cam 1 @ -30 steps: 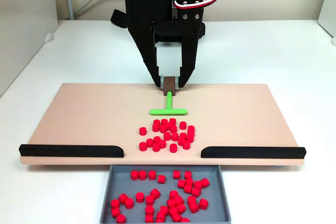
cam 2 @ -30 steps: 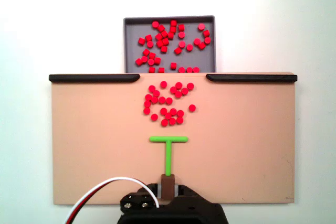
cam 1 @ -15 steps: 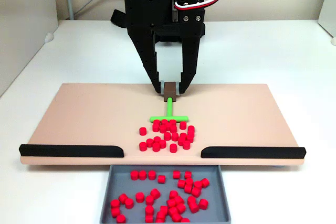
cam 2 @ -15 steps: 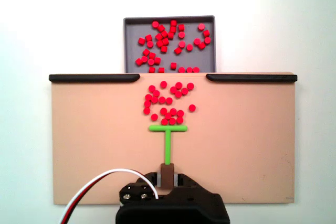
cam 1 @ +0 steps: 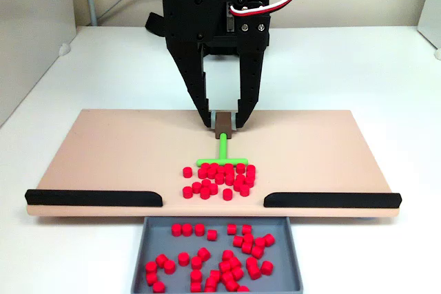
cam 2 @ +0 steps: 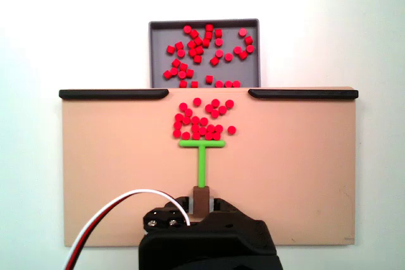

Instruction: Gather the bottom side granules

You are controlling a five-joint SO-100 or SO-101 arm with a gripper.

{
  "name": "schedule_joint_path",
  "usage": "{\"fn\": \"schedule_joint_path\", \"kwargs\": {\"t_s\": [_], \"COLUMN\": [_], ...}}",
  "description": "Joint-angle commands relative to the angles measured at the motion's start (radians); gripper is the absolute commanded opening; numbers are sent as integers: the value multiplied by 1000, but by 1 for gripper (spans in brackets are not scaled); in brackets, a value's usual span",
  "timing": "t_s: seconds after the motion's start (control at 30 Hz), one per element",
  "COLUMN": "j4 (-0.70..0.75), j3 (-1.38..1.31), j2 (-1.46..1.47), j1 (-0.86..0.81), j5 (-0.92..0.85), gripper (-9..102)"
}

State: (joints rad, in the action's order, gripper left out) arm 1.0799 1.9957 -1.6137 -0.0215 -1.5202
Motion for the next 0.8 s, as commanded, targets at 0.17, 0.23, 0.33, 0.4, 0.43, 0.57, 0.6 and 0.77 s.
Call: {"fn": "schedule_joint_path", "kwargs": {"t_s": [0.17,0.23,0.33,0.4,0.43,0.57,0.6,0.77], "j4": [-5,-5,-5,2,3,15,38,160], "j3": [-20,-23,-23,-25,-28,-43,-46,-67], "j2": [25,23,3,-18,-29,-94,-114,-204], "j1": [-5,-5,-5,-5,-3,9,12,21], "j5": [3,5,9,12,20,78,78,83], "gripper": [0,0,0,0,0,0,0,0]}}
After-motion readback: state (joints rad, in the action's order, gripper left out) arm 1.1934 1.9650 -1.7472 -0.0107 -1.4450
